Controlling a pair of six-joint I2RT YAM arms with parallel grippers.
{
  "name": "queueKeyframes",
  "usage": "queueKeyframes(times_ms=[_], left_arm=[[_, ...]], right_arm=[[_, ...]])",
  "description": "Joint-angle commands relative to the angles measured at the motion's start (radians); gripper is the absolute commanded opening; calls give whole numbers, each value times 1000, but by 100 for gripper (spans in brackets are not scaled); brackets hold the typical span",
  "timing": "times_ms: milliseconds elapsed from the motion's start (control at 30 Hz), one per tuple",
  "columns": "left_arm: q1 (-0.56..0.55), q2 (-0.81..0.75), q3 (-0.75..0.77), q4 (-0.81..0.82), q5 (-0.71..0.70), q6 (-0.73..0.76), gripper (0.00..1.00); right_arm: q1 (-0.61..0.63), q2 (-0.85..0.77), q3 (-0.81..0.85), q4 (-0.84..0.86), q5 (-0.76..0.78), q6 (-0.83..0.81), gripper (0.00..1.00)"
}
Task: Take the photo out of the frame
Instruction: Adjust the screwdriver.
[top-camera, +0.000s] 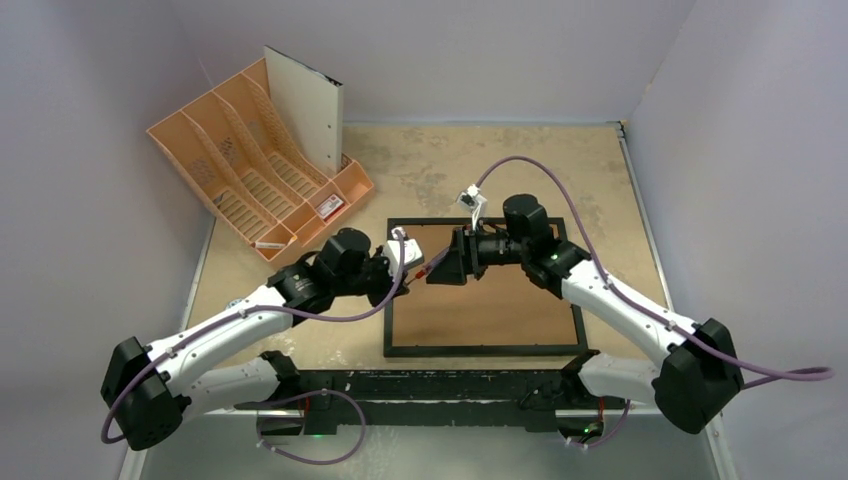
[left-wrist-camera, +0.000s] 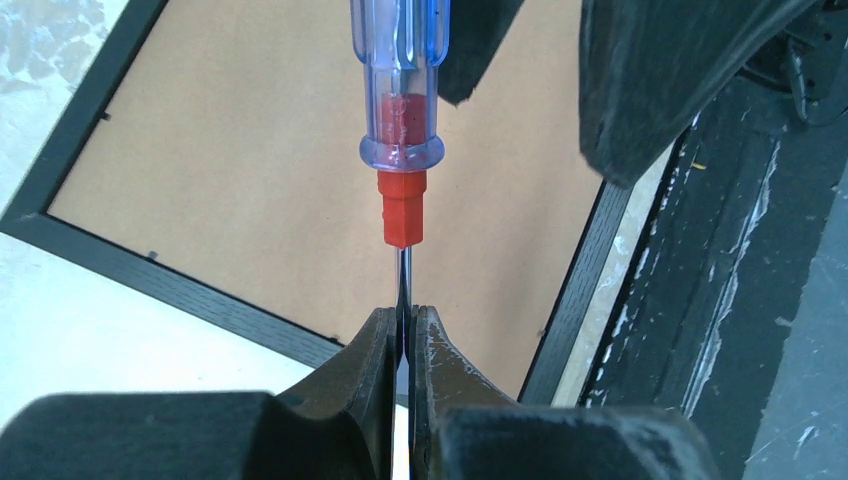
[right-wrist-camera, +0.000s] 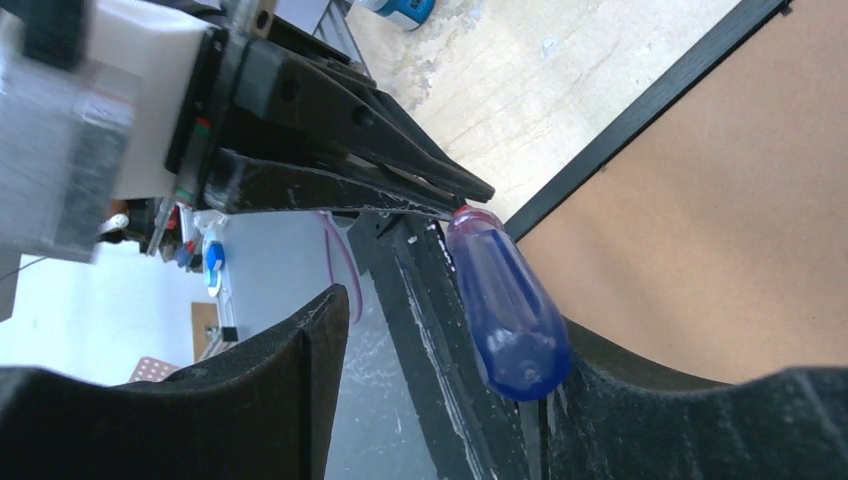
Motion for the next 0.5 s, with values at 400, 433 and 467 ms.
queueKeyframes(times_ms=[400,433,467], left_arm=[[-58,14,176,-178,-57,214,0],[-60,12,175,-176,-61,217,0],[-60,12,177,-176,-65,219,0]], right_arm=[[-16,101,273,-365,-40,-111,59],[-17,114,277,-369,-66,-121,57],[-16,126,281,-374,-96,-130,54]])
